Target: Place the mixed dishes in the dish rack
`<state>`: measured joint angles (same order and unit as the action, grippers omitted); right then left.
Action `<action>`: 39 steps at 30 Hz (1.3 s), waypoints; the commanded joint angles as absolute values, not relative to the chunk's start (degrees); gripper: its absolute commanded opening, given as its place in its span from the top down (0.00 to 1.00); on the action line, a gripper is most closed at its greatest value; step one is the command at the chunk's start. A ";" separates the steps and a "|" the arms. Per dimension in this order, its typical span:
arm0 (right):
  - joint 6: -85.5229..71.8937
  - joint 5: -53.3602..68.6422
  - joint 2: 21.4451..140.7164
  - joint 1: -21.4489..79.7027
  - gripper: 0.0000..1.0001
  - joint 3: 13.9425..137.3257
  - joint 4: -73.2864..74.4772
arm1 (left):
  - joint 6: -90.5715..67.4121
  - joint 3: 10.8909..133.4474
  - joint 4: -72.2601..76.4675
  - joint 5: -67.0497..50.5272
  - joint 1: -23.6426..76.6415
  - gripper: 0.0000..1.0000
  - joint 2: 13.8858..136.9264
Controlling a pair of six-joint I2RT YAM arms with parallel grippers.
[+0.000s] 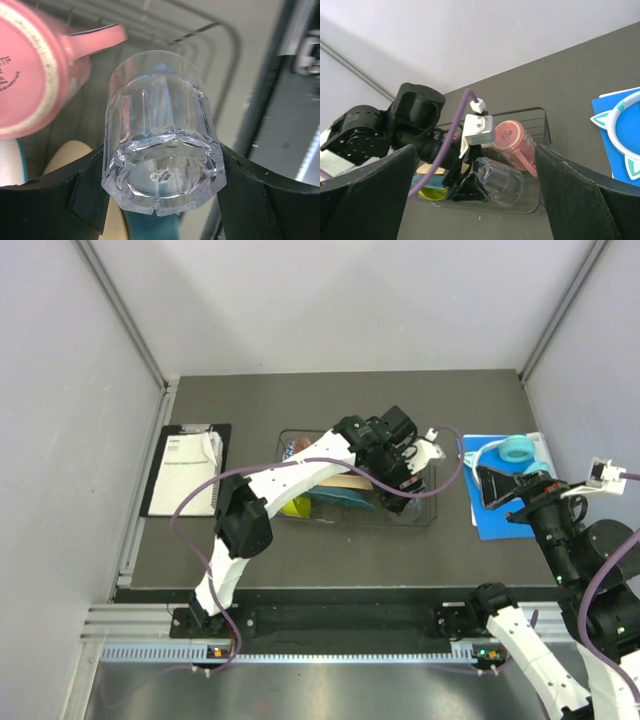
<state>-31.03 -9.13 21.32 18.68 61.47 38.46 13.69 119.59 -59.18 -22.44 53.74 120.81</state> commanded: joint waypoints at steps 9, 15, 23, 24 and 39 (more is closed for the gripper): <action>-29.88 -11.78 20.21 18.37 0.00 61.00 40.08 | 18.81 122.61 -54.40 -9.85 56.51 1.00 126.21; -29.71 -12.22 20.30 18.37 0.00 60.82 40.69 | 18.98 122.43 -54.75 -7.56 58.18 1.00 127.97; -29.79 -12.30 20.48 18.46 0.00 60.91 41.22 | 18.72 122.17 -55.55 -4.84 59.24 0.01 127.62; -29.71 -12.30 20.22 18.37 0.00 60.82 41.31 | 18.29 121.82 -55.29 -4.66 59.24 0.01 127.27; -28.13 -12.66 23.63 18.46 0.00 58.45 43.41 | 16.78 122.95 -59.85 -5.80 61.52 0.01 113.21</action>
<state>-29.69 -11.62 20.82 18.68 59.20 41.87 17.37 120.64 -56.99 -4.34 60.60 122.23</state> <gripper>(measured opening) 0.995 0.990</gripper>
